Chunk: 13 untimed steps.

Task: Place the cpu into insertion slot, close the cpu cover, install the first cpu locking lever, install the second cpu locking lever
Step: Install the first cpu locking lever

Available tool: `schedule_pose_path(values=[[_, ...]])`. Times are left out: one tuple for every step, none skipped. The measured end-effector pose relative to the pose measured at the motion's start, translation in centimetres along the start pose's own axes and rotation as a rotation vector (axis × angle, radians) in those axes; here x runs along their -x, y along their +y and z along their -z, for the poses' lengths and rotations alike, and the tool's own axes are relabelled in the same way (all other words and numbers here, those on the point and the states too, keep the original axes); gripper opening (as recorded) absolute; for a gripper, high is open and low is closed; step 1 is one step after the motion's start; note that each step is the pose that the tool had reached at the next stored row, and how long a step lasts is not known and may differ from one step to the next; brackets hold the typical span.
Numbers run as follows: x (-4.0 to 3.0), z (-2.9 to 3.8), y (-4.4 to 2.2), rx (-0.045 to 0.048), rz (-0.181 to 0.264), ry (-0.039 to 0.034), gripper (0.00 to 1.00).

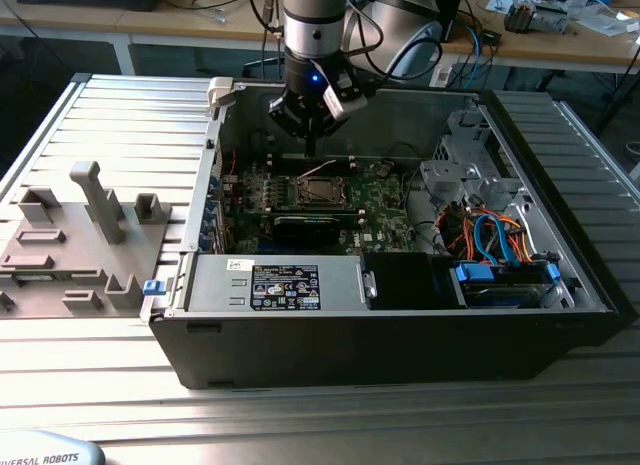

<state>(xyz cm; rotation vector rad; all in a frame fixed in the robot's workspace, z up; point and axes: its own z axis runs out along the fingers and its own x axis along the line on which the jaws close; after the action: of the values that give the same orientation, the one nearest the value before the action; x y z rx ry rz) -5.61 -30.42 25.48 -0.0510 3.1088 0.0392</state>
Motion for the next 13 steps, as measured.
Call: schedule_pose_path(values=[[0.02,-0.01,0.0,0.0,0.0,0.0,0.11],[0.03,-0.01,0.0,-0.0001,0.0,0.0,0.11],[0.05,-0.03,0.0,0.0,0.0,0.0,0.11],[0.07,-0.04,0.0,-0.0001,0.0,0.0,0.11],[0.08,-0.05,0.0,0.0,0.0,0.0,0.11],[0.09,-0.06,0.0,0.0,0.0,-0.0001,0.11],[0.12,-0.07,-0.01,0.0,0.0,0.0,0.11],[0.13,-0.08,-0.01,0.0,0.0,0.0,0.11],[0.22,-0.13,-0.01,0.0,0.0,0.0,0.11],[0.27,-0.18,-0.01,0.0,0.0,-0.0001,0.11],[0.28,-0.18,-0.01,0.0,0.0,0.0,0.11],[0.29,-0.19,-0.02,0.0,0.0,-0.0001,0.11],[0.31,-0.2,-0.02,0.0,0.0,0.0,0.11]])
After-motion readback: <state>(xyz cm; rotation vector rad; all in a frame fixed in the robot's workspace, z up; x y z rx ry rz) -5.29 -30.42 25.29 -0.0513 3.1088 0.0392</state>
